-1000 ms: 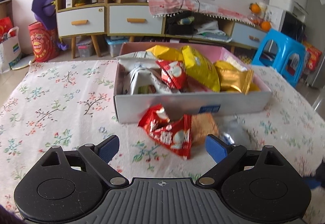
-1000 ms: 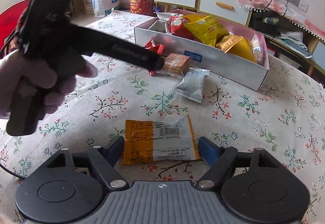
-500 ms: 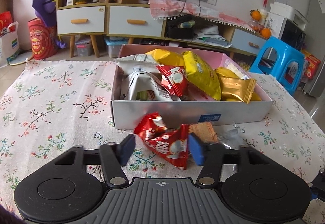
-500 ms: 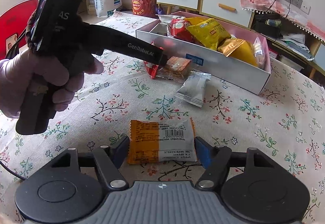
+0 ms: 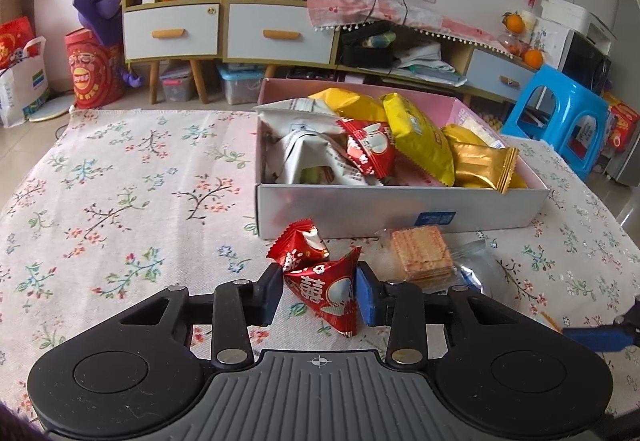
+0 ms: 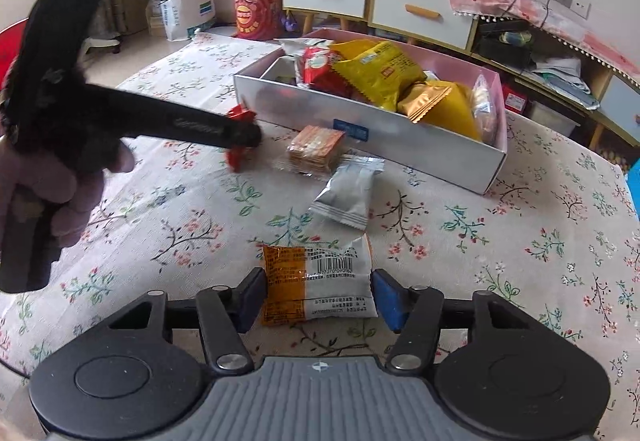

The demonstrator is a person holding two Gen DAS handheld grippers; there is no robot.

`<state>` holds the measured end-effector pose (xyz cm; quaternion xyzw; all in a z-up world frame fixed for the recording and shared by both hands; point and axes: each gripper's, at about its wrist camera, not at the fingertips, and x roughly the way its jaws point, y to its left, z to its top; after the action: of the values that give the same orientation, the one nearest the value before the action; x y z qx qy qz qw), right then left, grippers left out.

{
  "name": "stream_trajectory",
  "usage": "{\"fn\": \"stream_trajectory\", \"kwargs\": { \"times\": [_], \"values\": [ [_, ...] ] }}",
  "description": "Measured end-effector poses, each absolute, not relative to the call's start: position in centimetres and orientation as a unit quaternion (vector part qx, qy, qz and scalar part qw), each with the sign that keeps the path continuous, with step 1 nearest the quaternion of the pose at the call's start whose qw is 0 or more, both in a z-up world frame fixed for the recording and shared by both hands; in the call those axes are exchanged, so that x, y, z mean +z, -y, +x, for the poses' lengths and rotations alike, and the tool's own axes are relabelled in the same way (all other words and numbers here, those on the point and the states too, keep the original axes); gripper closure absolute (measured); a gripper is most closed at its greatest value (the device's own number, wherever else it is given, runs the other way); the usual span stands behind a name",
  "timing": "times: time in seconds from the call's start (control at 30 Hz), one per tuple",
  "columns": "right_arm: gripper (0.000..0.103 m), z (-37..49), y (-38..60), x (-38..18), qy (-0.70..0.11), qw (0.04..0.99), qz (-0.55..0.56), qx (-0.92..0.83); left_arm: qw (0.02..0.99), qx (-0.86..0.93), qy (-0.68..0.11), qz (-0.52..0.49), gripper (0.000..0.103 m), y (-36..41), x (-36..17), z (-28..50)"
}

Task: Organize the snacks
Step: 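Carry the orange-labelled bag and red candy pack over the pink box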

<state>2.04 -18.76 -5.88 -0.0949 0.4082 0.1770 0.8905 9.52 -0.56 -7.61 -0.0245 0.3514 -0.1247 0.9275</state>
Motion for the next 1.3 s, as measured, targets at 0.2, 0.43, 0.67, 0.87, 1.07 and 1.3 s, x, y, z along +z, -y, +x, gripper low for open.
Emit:
{"fn": "stream_trajectory", "kwargs": {
  "times": [0.2, 0.43, 0.67, 0.87, 1.07, 1.3],
  "values": [
    [0.056, 3.0, 18.9, -5.5, -0.412, 0.892, -0.077, 0.169, 0.927, -0.125, -0.353, -0.027, 0.068, 0.0, -7.4, 9.1],
    [0.056, 4.1, 19.3, -4.2, -0.402, 0.901, -0.046, 0.159, 0.928, -0.133, -0.346, -0.034, 0.068, -0.4, -6.2, 8.5],
    [0.056, 5.3, 19.6, -2.3, -0.379, 0.913, -0.022, 0.151, 0.931, -0.142, -0.334, -0.046, 0.068, -0.7, -4.7, 8.0],
    [0.056, 6.6, 19.7, -0.6, -0.361, 0.922, -0.003, 0.141, 0.934, -0.143, -0.325, -0.051, 0.068, -0.6, -3.6, 8.2],
    [0.056, 8.5, 20.2, 1.4, -0.333, 0.932, 0.017, 0.139, 0.94, -0.137, -0.308, -0.047, 0.068, -0.8, -1.7, 9.9],
    [0.055, 12.6, 21.7, 1.8, -0.322, 0.936, 0.075, 0.123, 0.944, -0.133, -0.299, -0.039, 0.068, -0.6, -0.7, 14.2]
  ]
}}
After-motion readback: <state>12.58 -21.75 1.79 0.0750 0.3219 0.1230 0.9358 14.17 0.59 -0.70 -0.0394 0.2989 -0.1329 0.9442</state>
